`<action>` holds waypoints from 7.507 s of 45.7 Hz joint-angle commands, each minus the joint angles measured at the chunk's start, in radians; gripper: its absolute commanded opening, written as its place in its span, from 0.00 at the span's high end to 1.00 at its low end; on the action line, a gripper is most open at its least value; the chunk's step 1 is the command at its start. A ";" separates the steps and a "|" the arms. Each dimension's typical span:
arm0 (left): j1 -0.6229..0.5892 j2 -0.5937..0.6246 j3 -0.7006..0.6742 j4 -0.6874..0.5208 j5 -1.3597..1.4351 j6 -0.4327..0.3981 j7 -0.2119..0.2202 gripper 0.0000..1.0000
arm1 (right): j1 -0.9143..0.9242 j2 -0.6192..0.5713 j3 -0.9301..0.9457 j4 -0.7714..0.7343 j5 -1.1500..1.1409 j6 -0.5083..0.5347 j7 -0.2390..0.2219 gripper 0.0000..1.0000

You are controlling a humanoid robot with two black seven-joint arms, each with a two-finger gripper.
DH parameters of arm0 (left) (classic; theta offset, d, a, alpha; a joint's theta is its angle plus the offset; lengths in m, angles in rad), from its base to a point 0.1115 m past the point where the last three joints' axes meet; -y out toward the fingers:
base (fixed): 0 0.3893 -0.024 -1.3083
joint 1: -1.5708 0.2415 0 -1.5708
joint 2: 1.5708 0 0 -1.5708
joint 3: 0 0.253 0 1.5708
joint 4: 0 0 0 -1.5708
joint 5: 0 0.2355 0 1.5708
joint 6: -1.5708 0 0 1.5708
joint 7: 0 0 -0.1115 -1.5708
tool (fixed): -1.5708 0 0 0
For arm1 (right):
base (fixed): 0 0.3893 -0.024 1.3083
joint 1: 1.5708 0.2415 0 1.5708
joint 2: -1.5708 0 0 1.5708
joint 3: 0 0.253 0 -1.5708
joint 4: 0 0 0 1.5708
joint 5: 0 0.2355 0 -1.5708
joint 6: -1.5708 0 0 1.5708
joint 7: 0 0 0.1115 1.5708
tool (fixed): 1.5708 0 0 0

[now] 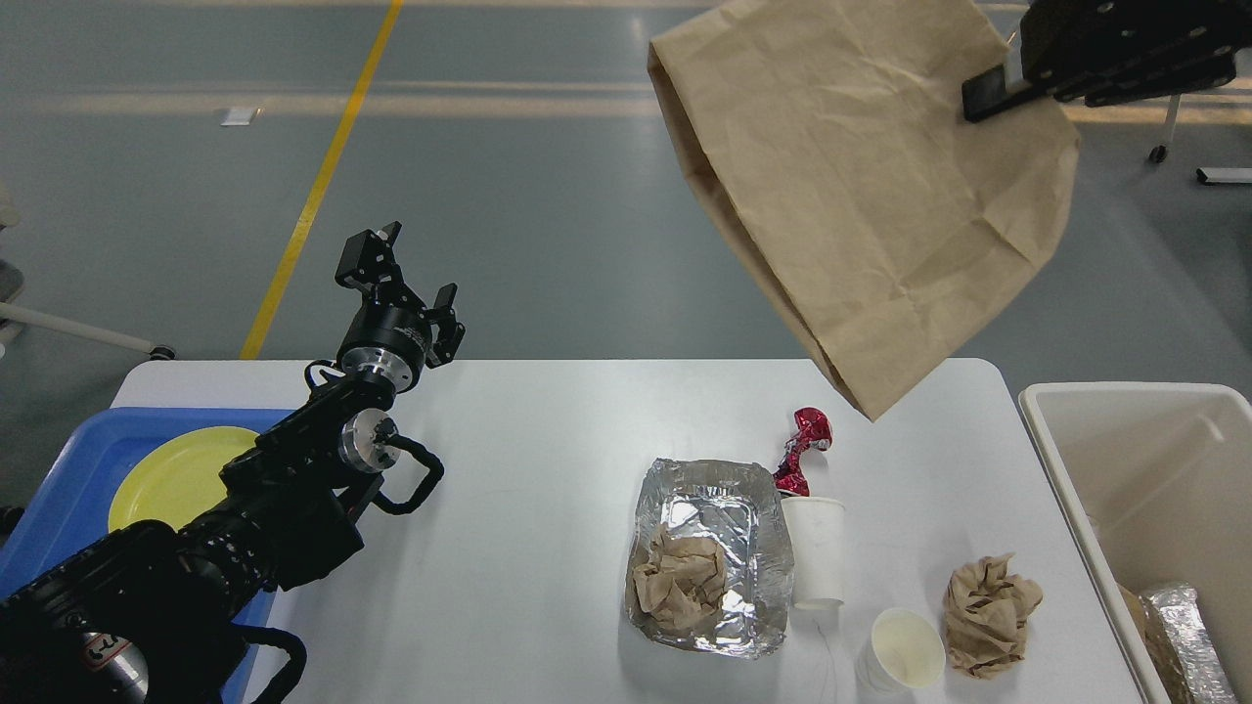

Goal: Tidy desktop
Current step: 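Carry the bag over the white bin and release it inside, then move the right gripper back over the crumpled brown paper, then lower the right gripper and close it on the crumpled brown paper, then lift the crumpled brown paper up with the right gripper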

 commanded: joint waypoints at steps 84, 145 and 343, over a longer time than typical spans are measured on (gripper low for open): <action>0.000 0.000 0.000 0.000 0.000 0.000 0.000 0.00 | -0.922 0.334 -0.346 -0.562 -0.344 -0.517 -0.040 0.40; 0.000 0.000 0.000 0.000 0.000 0.000 0.000 0.00 | -0.216 0.155 -0.269 0.161 0.079 0.000 -0.054 0.00; 0.000 0.000 0.000 0.000 0.000 0.000 0.000 0.00 | -0.721 0.233 -0.050 -0.382 0.133 -0.081 -0.039 1.00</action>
